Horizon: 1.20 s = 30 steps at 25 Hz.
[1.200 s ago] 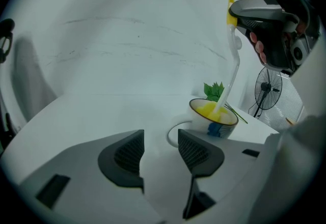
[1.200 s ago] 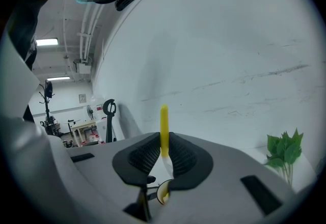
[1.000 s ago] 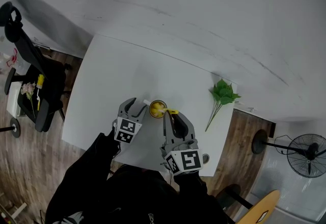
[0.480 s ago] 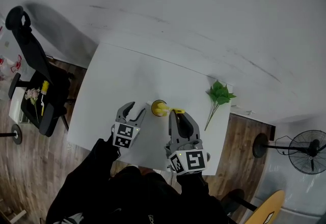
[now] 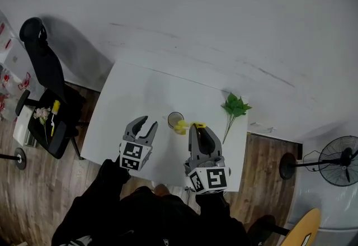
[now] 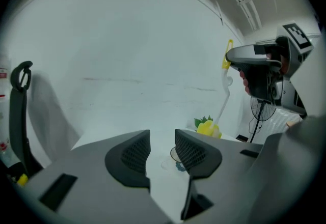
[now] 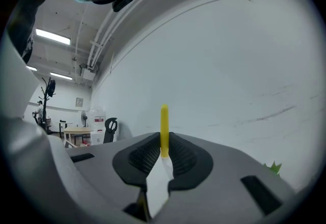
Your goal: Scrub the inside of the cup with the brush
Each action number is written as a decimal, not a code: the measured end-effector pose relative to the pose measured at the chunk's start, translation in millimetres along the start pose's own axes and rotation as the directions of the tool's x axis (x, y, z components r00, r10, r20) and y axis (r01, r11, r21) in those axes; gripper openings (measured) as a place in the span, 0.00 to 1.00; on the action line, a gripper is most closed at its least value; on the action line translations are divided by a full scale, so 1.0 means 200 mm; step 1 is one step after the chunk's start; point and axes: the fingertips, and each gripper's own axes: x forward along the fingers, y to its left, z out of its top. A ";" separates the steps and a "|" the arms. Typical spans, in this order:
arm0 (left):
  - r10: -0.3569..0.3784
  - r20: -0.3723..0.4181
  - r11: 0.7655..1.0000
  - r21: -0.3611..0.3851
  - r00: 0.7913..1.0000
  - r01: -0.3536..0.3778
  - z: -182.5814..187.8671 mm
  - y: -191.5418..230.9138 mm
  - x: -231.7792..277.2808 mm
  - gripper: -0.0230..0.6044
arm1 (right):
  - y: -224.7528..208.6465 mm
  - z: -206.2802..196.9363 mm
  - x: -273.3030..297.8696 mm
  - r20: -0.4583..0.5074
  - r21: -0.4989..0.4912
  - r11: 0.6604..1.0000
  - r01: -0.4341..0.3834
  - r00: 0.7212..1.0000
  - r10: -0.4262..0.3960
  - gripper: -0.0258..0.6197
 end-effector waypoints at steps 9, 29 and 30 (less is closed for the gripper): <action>-0.020 0.086 0.999 0.043 0.996 0.016 0.25 -0.19 -0.38 0.21 | 0.12 0.07 -0.30 0.022 -0.006 0.999 0.036 0.999 -0.035 0.14; -0.047 0.179 0.997 0.064 0.983 0.037 0.26 -0.46 -0.97 0.11 | 0.21 -0.23 -0.91 -0.079 -0.051 0.989 0.139 0.987 -0.142 0.14; -0.047 0.176 0.997 0.063 0.983 0.036 0.25 -0.47 -0.98 0.10 | 0.21 -0.24 -0.93 -0.087 -0.050 0.989 0.142 0.985 -0.146 0.14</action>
